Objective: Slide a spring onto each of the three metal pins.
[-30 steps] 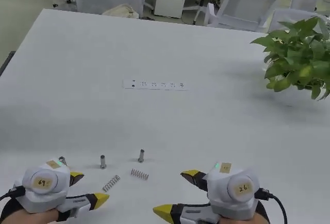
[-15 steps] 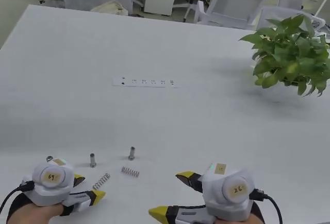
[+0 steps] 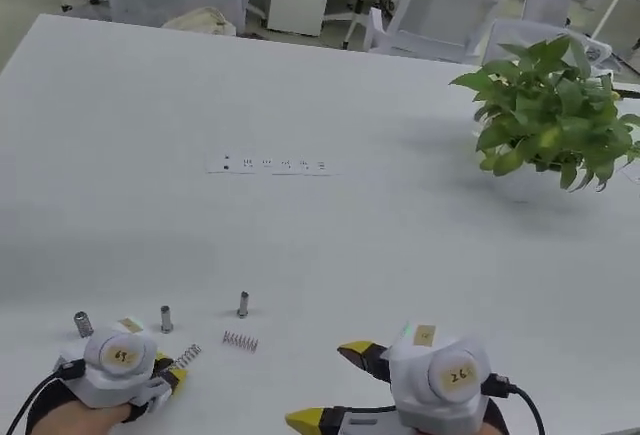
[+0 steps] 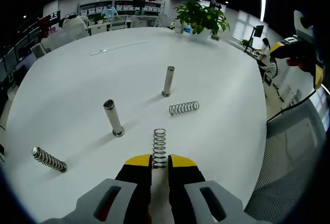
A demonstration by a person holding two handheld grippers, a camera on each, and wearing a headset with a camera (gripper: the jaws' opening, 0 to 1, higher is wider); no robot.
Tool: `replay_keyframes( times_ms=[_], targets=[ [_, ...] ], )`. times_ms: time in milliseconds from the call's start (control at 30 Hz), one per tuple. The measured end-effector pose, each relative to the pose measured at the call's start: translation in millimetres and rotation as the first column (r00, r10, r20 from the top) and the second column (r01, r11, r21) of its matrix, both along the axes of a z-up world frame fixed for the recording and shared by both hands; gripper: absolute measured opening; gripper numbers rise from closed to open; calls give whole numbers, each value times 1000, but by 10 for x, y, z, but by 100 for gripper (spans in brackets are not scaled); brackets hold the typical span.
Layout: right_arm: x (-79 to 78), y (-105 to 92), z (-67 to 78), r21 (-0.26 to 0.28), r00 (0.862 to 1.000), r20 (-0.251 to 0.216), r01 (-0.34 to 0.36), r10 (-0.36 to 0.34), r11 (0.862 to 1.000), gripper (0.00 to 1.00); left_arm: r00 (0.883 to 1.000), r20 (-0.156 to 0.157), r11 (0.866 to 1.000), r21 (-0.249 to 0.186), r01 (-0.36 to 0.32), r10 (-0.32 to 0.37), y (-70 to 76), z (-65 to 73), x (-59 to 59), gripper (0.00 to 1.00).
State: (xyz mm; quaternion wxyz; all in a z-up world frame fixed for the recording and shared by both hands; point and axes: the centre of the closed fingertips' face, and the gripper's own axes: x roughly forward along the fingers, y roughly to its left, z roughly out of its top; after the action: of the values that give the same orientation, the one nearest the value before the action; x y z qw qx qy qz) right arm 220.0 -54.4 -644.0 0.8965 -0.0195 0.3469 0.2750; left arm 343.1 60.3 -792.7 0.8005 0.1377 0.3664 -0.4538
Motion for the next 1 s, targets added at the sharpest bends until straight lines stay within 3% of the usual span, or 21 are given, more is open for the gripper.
replay_keyframes(
  times_ms=[100,167,467,833,1000],
  targets=[
    [-3,-1,-7,-1,1000,-2,-1,1,1000,61,999,-32,1000,-11,-16,15,19,-3,-13,3],
    [-7,3,-18,1,1000,-5,-2,2,1000,61,1000,-18,1000,6,-13,13,57,8,-11,3],
    [-2,50,-49,8,1000,-12,-13,13,1000,61,1000,-12,999,-21,-28,28,250,168,-22,3],
    [23,105,-57,28,999,-13,-29,29,999,59,999,24,998,-35,-46,47,540,417,-151,3],
    [49,150,-62,46,999,-12,-33,33,998,58,998,43,998,-28,-48,49,627,462,-183,3]
  ],
)
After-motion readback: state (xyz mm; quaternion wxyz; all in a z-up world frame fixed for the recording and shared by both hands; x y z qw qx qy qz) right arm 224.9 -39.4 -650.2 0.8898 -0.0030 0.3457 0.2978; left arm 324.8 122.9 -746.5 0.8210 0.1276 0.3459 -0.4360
